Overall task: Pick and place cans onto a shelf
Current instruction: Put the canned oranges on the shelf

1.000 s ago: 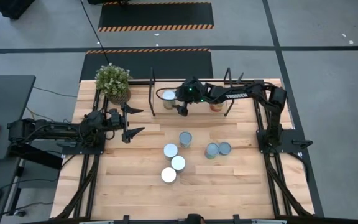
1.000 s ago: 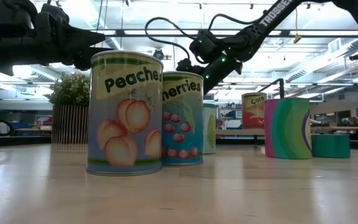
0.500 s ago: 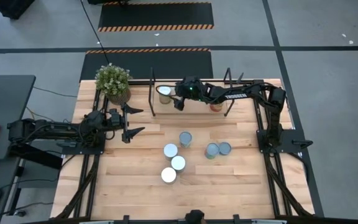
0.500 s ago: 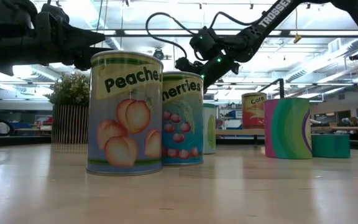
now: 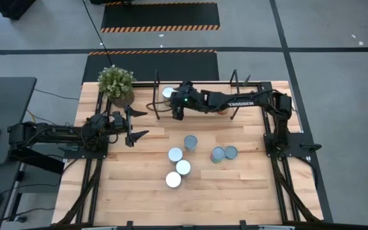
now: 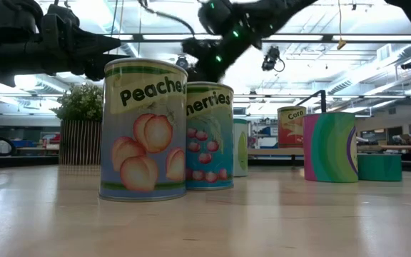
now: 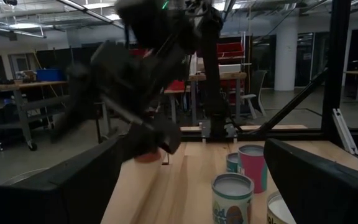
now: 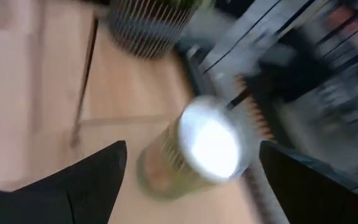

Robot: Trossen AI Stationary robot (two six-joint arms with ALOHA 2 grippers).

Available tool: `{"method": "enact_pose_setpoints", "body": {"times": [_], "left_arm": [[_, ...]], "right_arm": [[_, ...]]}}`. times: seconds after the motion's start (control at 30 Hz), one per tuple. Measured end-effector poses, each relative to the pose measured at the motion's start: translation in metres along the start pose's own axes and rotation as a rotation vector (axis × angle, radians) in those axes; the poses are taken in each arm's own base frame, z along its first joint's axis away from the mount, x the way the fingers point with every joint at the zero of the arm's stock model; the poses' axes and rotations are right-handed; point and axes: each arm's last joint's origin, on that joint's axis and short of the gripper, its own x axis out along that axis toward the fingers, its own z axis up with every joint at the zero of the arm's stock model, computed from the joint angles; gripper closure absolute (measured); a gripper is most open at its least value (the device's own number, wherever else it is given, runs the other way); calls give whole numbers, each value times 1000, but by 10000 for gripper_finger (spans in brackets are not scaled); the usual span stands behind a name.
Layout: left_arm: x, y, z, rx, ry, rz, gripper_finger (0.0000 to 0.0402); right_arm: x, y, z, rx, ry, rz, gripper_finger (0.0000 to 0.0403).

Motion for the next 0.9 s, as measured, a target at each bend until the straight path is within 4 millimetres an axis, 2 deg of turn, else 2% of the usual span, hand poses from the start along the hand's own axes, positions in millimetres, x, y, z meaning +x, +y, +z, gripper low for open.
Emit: {"method": "enact_pose_setpoints", "body": {"times": [0.07,0.13,0.27,0.4,0.9], "left_arm": [[0,0,0,0,0,13,6],[0,1,0,0,7,24,6],[1,1,-1,-3,22,25,6],[1,1,-2,-4,31,24,6],[1,1,-1,4,25,25,6]], "right_arm": [[-3,6,8,-98,8,-74,28],[5,13,13,-177,8,-126,28],[26,22,2,-283,103,-169,28],[37,25,1,-343,140,-221,28],[52,-7,-10,-345,156,-213,28]]}}
